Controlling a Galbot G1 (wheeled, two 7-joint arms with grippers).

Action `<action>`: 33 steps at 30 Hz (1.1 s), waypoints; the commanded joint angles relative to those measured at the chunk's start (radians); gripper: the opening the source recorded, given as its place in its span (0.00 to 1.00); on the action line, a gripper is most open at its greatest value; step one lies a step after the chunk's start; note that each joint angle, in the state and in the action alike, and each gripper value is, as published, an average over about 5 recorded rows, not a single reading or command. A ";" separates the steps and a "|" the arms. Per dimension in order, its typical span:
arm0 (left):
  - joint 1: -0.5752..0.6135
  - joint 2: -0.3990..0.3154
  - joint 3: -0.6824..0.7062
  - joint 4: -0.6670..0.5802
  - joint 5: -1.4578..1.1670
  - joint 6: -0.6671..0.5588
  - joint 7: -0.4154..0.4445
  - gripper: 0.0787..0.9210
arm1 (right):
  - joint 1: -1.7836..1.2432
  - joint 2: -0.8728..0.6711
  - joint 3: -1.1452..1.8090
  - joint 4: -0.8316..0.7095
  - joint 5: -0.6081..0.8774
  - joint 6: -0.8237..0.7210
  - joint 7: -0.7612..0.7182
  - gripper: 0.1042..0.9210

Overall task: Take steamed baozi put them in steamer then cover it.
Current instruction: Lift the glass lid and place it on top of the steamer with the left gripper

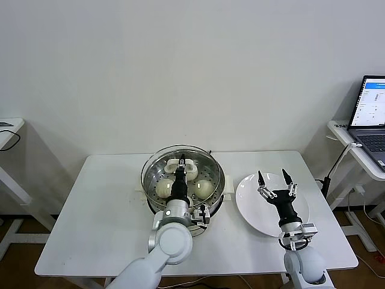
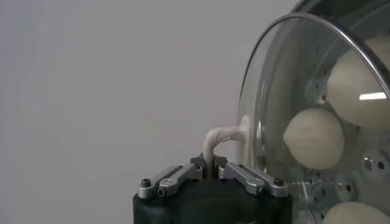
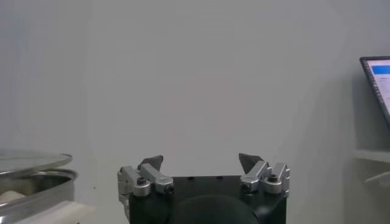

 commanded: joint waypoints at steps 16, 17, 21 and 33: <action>0.035 -0.057 -0.008 0.015 0.052 0.037 -0.008 0.13 | 0.007 0.004 -0.007 -0.023 -0.007 0.004 -0.009 0.88; 0.036 -0.058 -0.007 0.014 0.053 0.037 -0.008 0.13 | 0.007 0.004 -0.007 -0.024 -0.007 0.004 -0.009 0.88; 0.040 -0.064 -0.005 0.016 0.056 0.034 -0.010 0.13 | 0.007 0.004 -0.009 -0.025 -0.008 0.005 -0.011 0.88; 0.049 -0.078 -0.007 0.022 0.069 0.023 -0.018 0.13 | 0.009 0.008 -0.015 -0.035 -0.014 0.006 -0.016 0.88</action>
